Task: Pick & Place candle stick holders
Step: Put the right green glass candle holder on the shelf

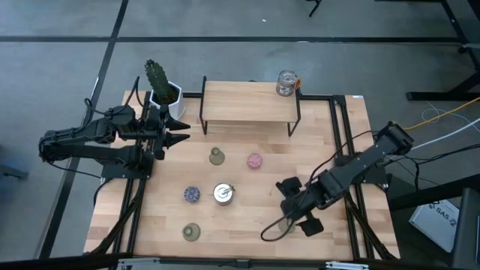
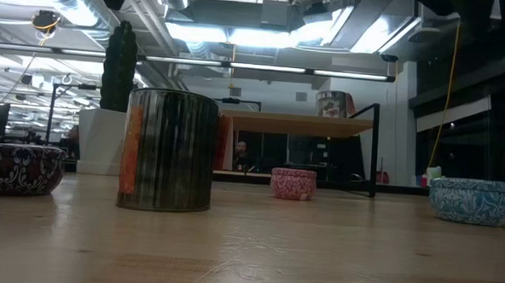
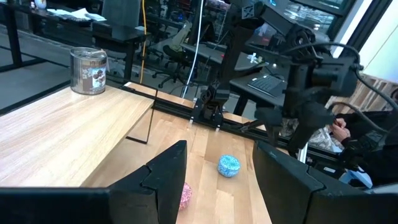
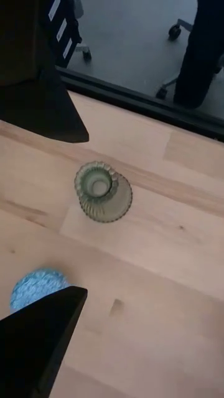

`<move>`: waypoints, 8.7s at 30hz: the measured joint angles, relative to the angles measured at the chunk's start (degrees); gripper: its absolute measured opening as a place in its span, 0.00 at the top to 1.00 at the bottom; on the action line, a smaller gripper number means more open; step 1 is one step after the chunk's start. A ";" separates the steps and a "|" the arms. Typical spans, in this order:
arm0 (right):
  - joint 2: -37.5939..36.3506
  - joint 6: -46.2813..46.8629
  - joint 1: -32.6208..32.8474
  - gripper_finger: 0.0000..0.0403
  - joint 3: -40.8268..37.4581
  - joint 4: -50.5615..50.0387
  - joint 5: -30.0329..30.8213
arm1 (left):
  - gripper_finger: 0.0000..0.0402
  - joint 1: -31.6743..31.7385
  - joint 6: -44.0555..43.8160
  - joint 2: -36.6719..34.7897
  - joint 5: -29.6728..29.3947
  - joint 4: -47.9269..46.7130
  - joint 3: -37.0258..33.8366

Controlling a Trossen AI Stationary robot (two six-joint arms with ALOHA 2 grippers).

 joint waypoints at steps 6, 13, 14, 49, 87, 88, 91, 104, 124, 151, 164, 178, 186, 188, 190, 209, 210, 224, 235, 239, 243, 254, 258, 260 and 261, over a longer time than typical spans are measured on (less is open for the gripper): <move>2.92 0.81 2.02 0.01 0.00 0.75 -0.50 | 0.55 0.00 0.00 0.00 -0.02 0.00 0.00; 5.42 0.90 3.45 0.01 0.01 2.83 -0.61 | 0.55 0.01 0.01 -0.02 -0.02 0.00 0.00; 5.77 0.90 3.58 0.01 0.01 3.23 -0.61 | 0.55 0.01 0.02 0.00 -0.02 0.00 0.00; 14.34 0.89 3.78 0.01 0.01 2.65 -0.37 | 0.55 0.00 0.02 -0.02 -0.02 -0.04 0.00; 14.34 1.35 2.64 0.39 0.01 4.15 -1.88 | 0.55 0.02 0.02 -0.01 -0.28 -0.04 0.00; 14.34 1.35 2.64 0.40 0.01 4.15 -1.88 | 0.55 0.01 0.01 -0.02 -0.28 -0.04 0.00; 14.34 1.35 2.64 0.43 0.01 4.10 -1.88 | 0.55 0.00 0.02 0.00 -0.28 -0.04 0.00; 14.34 1.35 2.64 0.54 0.01 3.98 -1.92 | 0.55 0.02 0.01 0.00 -0.28 -0.04 0.00; 14.12 1.19 0.88 0.55 2.39 -1.66 -1.90 | 0.55 0.01 0.00 0.00 -0.28 -0.02 0.00; 14.08 -9.85 -18.86 0.57 17.59 -19.56 2.14 | 0.55 0.02 0.00 -0.01 -0.33 0.04 0.00; 14.01 -9.54 -29.02 0.57 33.16 -30.51 0.73 | 0.55 0.01 -0.02 0.00 -0.31 0.07 0.00; 13.99 -8.07 -39.51 0.57 41.32 -31.89 -3.52 | 0.55 0.02 -0.65 0.00 -0.31 0.07 0.00; 13.99 -7.98 -43.72 0.57 41.32 -31.72 -3.42 | 0.55 0.02 -0.61 0.00 -0.31 0.07 0.00; 13.99 -7.57 -45.25 0.57 41.32 -31.46 -2.33 | 0.55 0.02 -0.62 -0.02 -0.37 0.07 0.00; 13.99 -7.12 -46.89 0.57 41.32 -31.43 -1.24 | 0.55 0.02 -0.61 -0.01 -0.39 0.07 0.00; 14.01 -2.35 -56.70 0.57 41.32 -28.99 -3.02 | 0.55 0.02 -0.61 -0.01 -0.50 0.07 0.00; 14.01 -1.92 -57.02 0.57 41.32 -28.79 -3.42 | 0.55 0.02 -0.61 0.00 -0.50 0.05 0.00; 14.01 0.01 -60.60 0.57 41.32 -25.37 -5.22 | 0.55 0.02 -0.59 -0.01 -0.52 0.04 0.00; 14.16 -0.19 -63.16 0.57 46.13 -23.10 -4.87 | 0.55 0.02 -0.54 0.00 -0.50 0.04 0.00; 14.14 -0.09 -64.87 0.57 50.96 -23.10 -3.40 | 0.55 0.02 -0.48 0.00 -0.51 0.04 0.02; 14.14 0.35 -66.71 0.57 54.90 -23.47 -3.19 | 0.55 0.02 -0.58 -0.01 -0.50 0.02 0.00; 14.33 1.28 -68.46 0.57 56.57 -22.39 -4.82 | 0.55 0.02 -1.57 -0.02 -0.50 0.01 0.01; 15.60 1.18 -68.44 0.57 56.57 -20.43 -5.02 | 0.55 0.02 -1.57 -0.01 -0.50 0.00 0.00; 16.39 1.15 -68.46 0.57 56.58 -19.74 -5.05 | 0.55 0.02 -1.57 0.00 -0.50 0.00 0.00; 16.91 1.13 -68.49 0.57 56.59 -19.41 -5.05 | 0.55 0.02 -1.57 0.00 -0.50 0.00 0.00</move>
